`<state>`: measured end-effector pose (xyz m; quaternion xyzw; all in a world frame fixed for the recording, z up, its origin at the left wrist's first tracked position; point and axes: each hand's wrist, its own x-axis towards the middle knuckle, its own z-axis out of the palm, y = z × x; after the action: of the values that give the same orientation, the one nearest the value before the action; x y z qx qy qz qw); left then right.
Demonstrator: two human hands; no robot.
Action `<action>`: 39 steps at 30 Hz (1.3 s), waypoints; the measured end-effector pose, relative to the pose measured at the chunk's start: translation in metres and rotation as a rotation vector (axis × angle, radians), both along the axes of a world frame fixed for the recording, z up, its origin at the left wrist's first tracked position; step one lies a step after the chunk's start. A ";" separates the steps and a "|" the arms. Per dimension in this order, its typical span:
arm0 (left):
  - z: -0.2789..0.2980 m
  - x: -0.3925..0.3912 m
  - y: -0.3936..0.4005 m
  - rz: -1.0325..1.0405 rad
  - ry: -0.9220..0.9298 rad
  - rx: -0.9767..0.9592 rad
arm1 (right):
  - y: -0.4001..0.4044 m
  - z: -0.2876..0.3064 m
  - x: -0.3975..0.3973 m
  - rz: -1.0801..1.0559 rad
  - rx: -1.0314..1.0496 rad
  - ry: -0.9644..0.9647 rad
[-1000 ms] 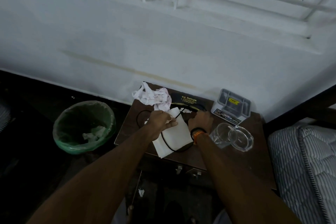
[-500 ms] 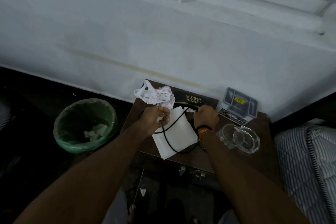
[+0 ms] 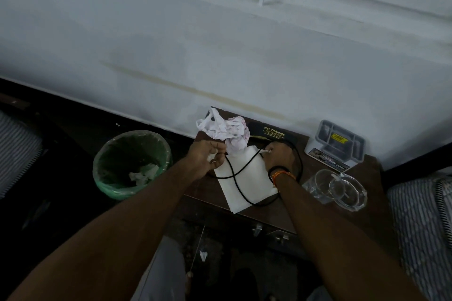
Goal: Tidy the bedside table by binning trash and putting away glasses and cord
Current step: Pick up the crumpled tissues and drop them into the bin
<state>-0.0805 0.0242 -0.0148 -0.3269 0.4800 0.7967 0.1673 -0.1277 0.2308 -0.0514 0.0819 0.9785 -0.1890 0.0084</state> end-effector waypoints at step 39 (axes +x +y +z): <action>0.054 0.075 -0.059 -0.113 0.139 -0.085 | -0.103 0.087 0.074 -0.055 -1.374 -0.282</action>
<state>-0.0059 -0.0344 0.0390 -0.2501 0.5413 0.7858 0.1643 -0.0535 0.1275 0.0351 0.1064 0.6248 -0.7522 0.1802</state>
